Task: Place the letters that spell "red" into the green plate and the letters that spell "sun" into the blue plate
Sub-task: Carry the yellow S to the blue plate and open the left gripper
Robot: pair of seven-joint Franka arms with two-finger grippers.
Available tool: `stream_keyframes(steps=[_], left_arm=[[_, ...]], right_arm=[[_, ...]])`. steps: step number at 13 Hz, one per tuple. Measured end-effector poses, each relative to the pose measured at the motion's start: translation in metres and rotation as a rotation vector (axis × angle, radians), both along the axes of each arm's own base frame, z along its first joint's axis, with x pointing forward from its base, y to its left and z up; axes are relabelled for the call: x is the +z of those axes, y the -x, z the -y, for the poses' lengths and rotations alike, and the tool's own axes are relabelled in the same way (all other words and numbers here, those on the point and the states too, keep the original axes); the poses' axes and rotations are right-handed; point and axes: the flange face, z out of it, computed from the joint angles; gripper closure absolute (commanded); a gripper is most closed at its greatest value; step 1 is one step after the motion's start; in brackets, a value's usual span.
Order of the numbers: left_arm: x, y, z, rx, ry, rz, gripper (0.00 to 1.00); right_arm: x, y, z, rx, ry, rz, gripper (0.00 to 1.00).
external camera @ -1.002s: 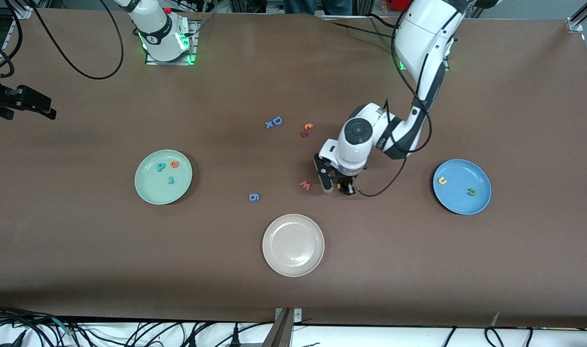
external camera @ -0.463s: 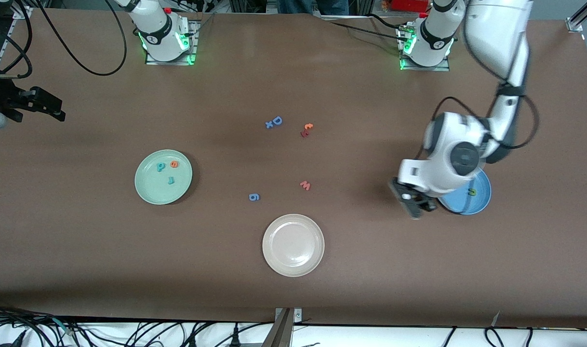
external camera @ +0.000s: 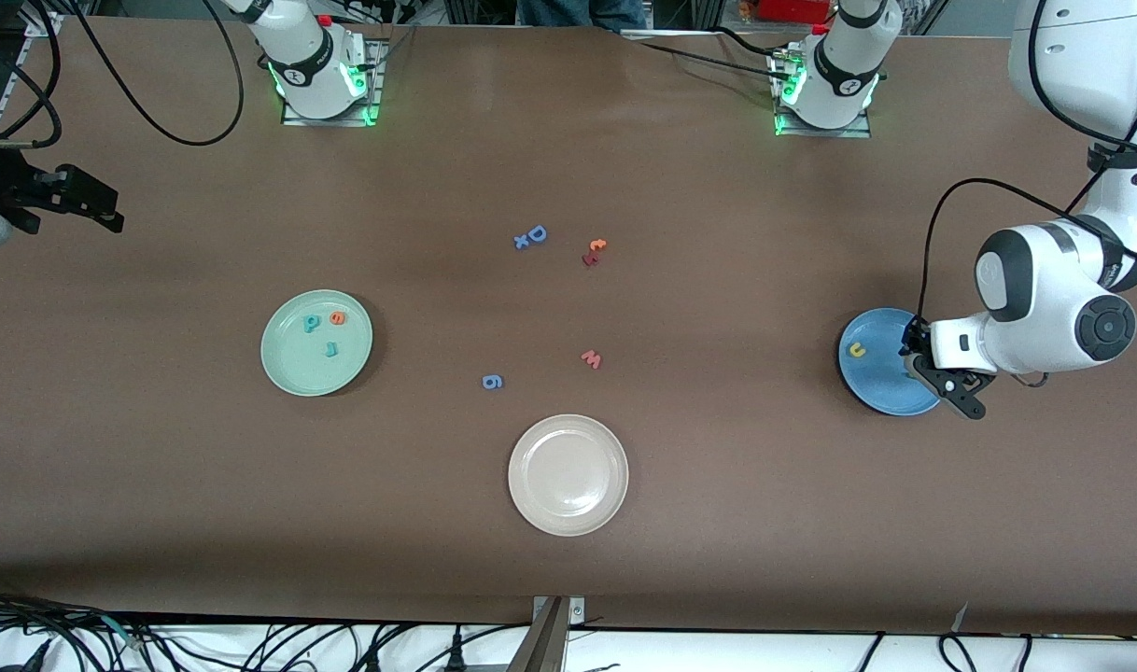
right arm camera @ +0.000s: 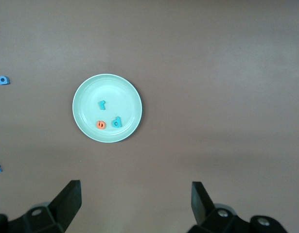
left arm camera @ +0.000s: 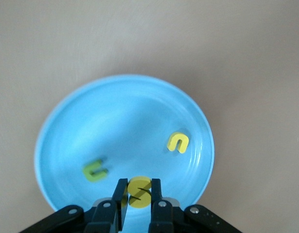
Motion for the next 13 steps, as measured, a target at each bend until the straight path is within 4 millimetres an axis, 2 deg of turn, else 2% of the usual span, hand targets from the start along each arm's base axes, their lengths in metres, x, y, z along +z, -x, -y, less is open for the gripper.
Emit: stream_keyframes(steps=[2, 4, 9, 10, 11, 12, 13], left_arm=[[-0.012, 0.007, 0.013, 0.207, -0.051, -0.041, 0.96], [-0.022, 0.01, 0.021, 0.315, -0.085, -0.059, 0.96], [-0.03, 0.007, 0.019, 0.409, -0.115, -0.045, 0.95], [-0.03, 0.007, 0.019, 0.41, -0.115, -0.045, 0.78], [-0.03, 0.007, 0.019, 0.411, -0.115, -0.044, 0.21], [-0.03, 0.007, 0.019, 0.411, -0.115, -0.043, 0.0], [-0.029, 0.006, 0.019, 0.411, -0.115, -0.039, 0.0]], right_arm=[[0.0, 0.0, -0.002, 0.003, 0.0, 0.001, 0.0], [0.0, 0.0, -0.003, 0.006, 0.0, 0.001, 0.0], [0.002, 0.0, -0.012, 0.025, 0.009, 0.004, 0.0], [0.002, 0.0, -0.013, 0.025, 0.01, 0.004, 0.0], [0.002, 0.0, -0.014, 0.028, 0.01, 0.004, 0.0], [0.002, -0.001, -0.016, 0.031, 0.01, 0.004, 0.0], [0.002, -0.001, -0.018, 0.035, 0.011, 0.004, 0.0]])
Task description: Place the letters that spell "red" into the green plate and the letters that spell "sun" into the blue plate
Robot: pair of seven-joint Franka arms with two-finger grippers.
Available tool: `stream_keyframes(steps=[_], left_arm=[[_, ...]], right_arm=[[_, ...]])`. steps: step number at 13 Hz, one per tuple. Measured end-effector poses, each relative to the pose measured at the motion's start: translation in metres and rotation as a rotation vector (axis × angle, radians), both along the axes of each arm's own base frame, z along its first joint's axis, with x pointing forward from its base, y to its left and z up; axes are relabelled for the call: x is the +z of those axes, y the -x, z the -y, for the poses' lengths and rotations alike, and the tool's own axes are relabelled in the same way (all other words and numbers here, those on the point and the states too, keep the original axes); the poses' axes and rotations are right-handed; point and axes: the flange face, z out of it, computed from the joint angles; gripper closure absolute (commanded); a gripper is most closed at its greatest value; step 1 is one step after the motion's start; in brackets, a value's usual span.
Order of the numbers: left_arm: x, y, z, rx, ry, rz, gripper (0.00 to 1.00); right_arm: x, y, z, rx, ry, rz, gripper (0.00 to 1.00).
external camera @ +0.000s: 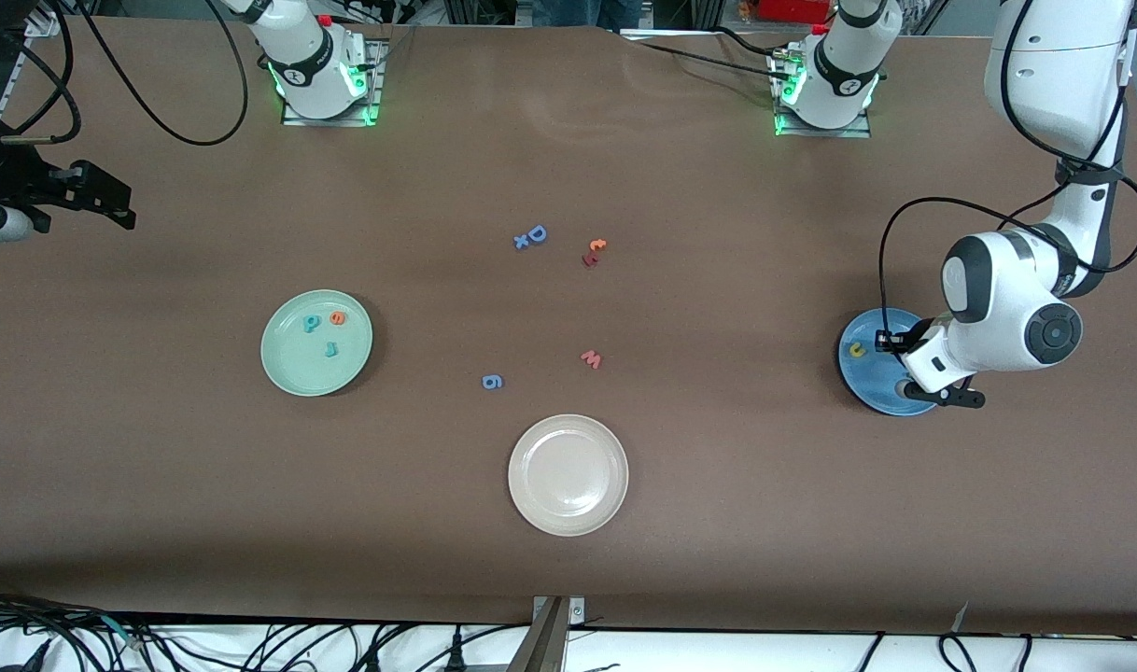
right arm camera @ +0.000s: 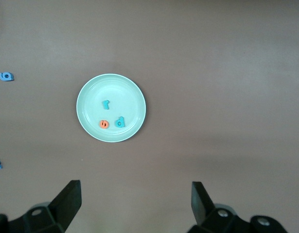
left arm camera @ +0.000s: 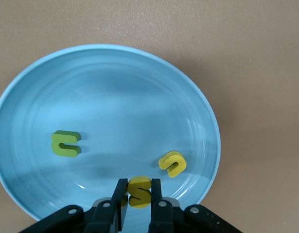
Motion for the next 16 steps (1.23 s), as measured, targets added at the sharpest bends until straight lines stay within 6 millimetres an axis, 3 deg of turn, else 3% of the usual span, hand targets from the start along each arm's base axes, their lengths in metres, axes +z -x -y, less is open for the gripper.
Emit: stream_keyframes(steps=[5, 7, 9, 11, 14, 16], left_arm=[[0.011, -0.012, -0.005, -0.004, -0.02, 0.08, 0.0], [0.04, -0.025, -0.008, -0.004, -0.025, 0.161, 0.0], [0.102, -0.035, -0.007, -0.005, -0.013, 0.254, 0.0], [0.177, -0.033, -0.003, -0.012, 0.016, 0.298, 0.0], [0.275, -0.013, 0.004, -0.028, 0.057, 0.344, 0.0], [0.318, 0.008, 0.014, -0.009, 0.083, 0.336, 0.0]], right_arm=[[-0.001, 0.0, -0.004, 0.008, 0.0, -0.002, 0.0], [-0.001, 0.0, -0.004, 0.008, 0.001, -0.002, 0.0], [-0.001, 0.0, -0.004, 0.009, 0.001, -0.003, 0.0], [-0.001, 0.0, -0.004, 0.009, 0.001, -0.003, 0.0], [-0.001, 0.0, -0.004, 0.009, 0.001, -0.003, 0.0], [-0.001, -0.001, -0.004, 0.009, 0.001, -0.003, 0.0]])
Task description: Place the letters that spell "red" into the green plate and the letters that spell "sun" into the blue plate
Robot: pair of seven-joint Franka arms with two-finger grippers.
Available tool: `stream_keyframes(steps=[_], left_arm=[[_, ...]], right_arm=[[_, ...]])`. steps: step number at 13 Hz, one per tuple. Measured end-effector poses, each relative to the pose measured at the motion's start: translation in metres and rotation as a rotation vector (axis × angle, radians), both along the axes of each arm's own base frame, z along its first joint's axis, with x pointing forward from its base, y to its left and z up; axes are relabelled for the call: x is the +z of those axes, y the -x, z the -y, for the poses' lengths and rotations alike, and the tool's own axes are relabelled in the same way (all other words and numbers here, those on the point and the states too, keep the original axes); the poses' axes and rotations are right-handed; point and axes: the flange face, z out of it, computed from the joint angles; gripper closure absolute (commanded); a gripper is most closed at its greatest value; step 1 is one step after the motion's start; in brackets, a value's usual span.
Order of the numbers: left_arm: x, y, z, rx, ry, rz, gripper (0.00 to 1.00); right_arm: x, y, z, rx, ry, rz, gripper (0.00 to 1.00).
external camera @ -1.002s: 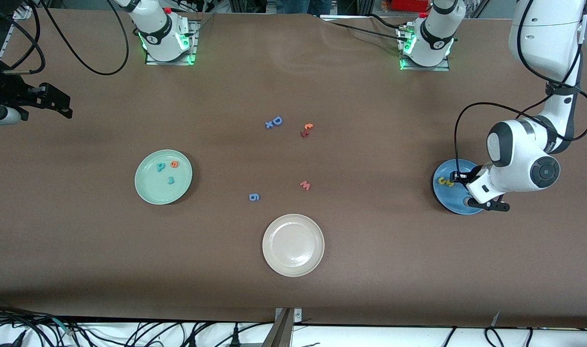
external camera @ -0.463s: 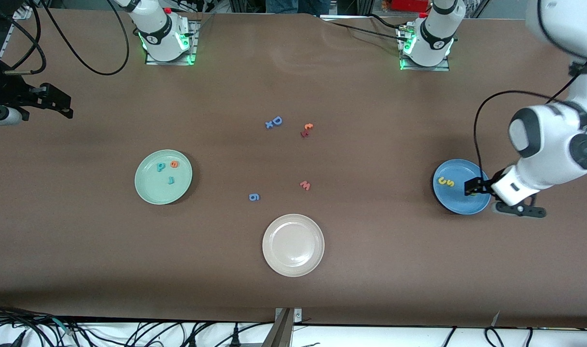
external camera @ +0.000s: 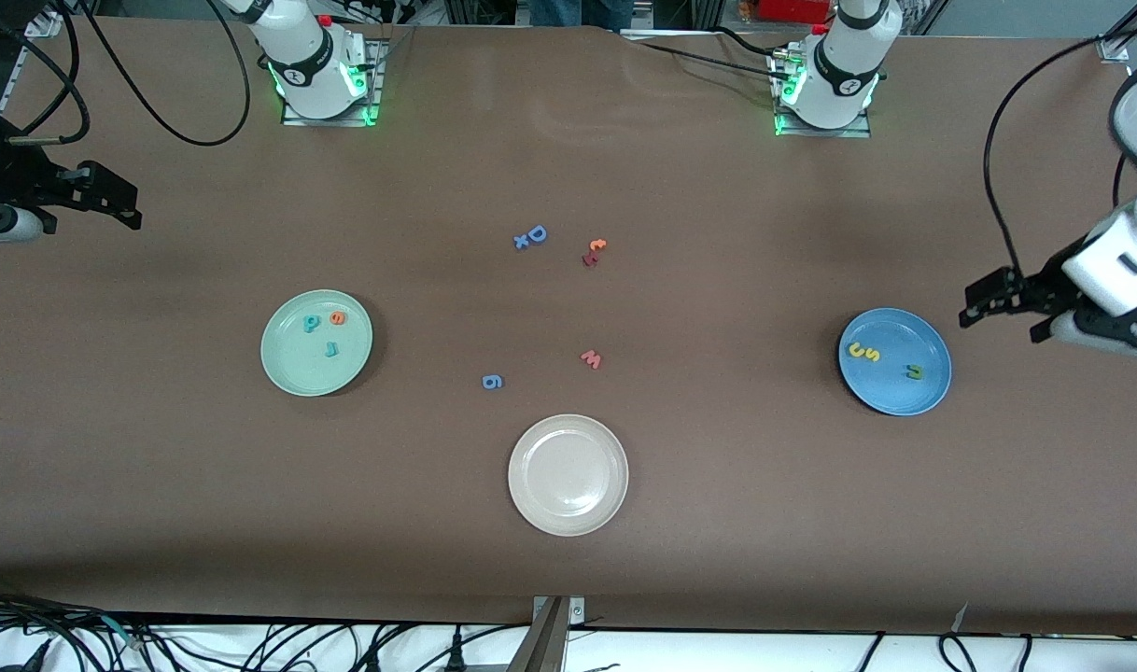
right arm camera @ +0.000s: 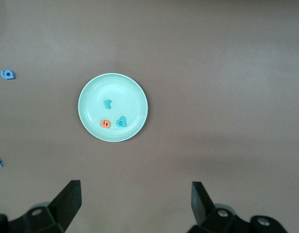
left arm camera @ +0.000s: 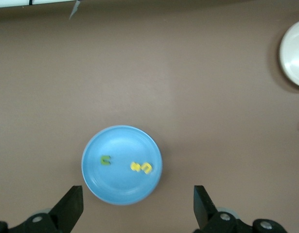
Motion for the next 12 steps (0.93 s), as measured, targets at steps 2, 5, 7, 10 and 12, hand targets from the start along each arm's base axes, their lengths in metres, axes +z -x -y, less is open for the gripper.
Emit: stream_keyframes(steps=[2, 5, 7, 10, 12], left_arm=[[0.032, 0.017, 0.019, 0.048, 0.022, -0.041, 0.0], [0.06, 0.022, 0.029, 0.093, 0.029, -0.06, 0.0], [0.058, 0.021, 0.021, 0.108, 0.029, -0.063, 0.0], [0.052, 0.018, 0.016, 0.121, 0.03, -0.074, 0.0], [0.049, 0.017, 0.016, 0.148, 0.024, -0.082, 0.0]], right_arm=[[0.0, 0.0, -0.001, 0.002, 0.0, 0.0, 0.0], [0.0, 0.0, -0.006, 0.011, 0.0, 0.0, 0.0], [0.003, 0.0, -0.008, 0.015, 0.0, 0.007, 0.0], [0.006, 0.0, -0.015, 0.026, 0.0, 0.013, 0.0], [0.006, 0.0, -0.018, 0.033, 0.0, 0.013, 0.0]])
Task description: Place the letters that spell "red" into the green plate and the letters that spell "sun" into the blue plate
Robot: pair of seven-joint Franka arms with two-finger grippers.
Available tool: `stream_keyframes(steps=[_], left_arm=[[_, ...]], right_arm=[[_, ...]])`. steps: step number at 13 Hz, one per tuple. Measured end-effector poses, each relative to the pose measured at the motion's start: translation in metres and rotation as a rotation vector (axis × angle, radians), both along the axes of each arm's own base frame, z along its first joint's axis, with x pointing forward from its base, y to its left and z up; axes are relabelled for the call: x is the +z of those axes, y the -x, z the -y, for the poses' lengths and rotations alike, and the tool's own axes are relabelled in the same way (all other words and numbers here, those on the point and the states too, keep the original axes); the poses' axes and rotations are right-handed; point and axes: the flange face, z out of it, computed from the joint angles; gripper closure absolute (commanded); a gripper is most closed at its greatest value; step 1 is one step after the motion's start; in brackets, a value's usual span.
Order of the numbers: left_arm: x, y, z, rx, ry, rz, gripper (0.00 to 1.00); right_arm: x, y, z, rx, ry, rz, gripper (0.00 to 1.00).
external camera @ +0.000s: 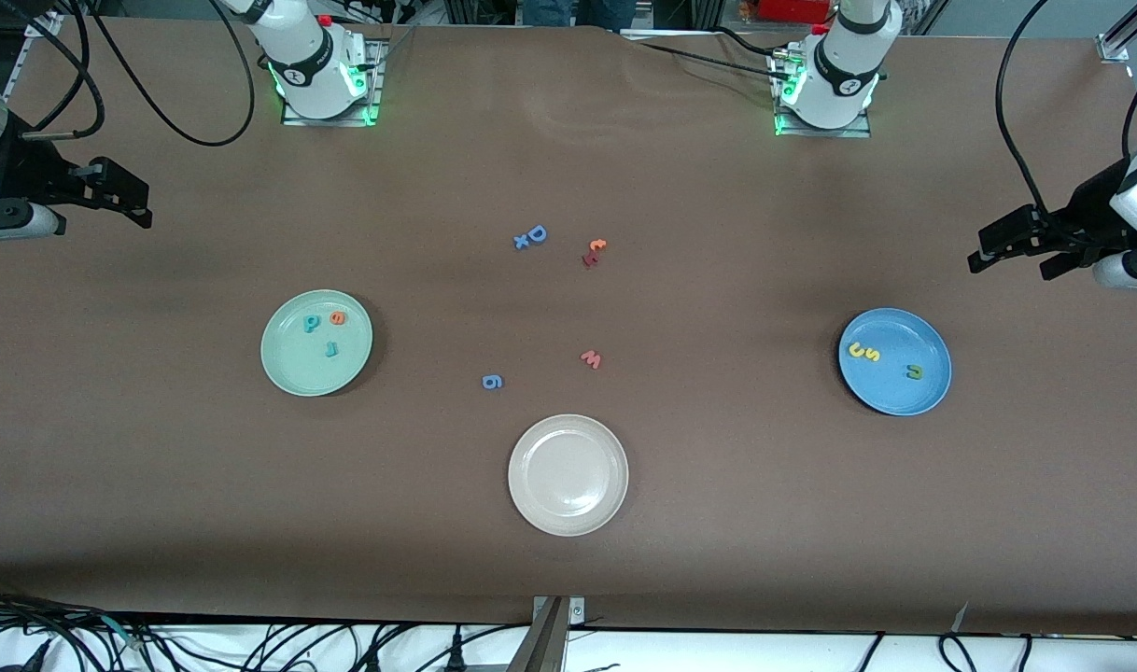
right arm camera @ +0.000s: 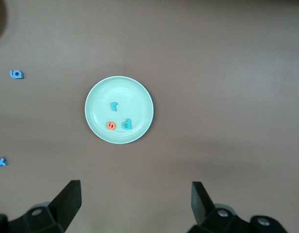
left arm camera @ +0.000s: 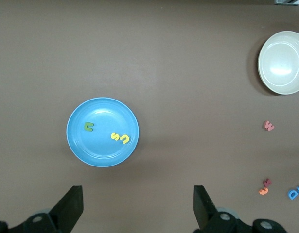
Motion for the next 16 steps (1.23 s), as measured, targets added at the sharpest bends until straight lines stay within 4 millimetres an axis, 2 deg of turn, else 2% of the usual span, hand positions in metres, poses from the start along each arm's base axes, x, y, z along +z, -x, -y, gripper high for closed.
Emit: stream_keyframes(steps=[2, 8, 12, 16], left_arm=[[0.0, 0.0, -0.003, 0.003, -0.053, -0.002, 0.0], [0.002, -0.001, 0.013, 0.043, -0.067, -0.004, 0.0], [0.018, 0.002, 0.031, 0.044, -0.065, -0.006, 0.0], [0.029, 0.001, 0.028, 0.053, -0.064, 0.008, 0.0]], right_arm=[[0.0, 0.0, 0.0, 0.0, 0.0, 0.0, 0.0], [0.0, 0.0, 0.0, 0.001, 0.0, 0.0, 0.0], [0.0, 0.0, 0.0, 0.0, 0.0, 0.0, 0.0], [0.0, 0.0, 0.0, 0.0, 0.001, 0.0, 0.0]])
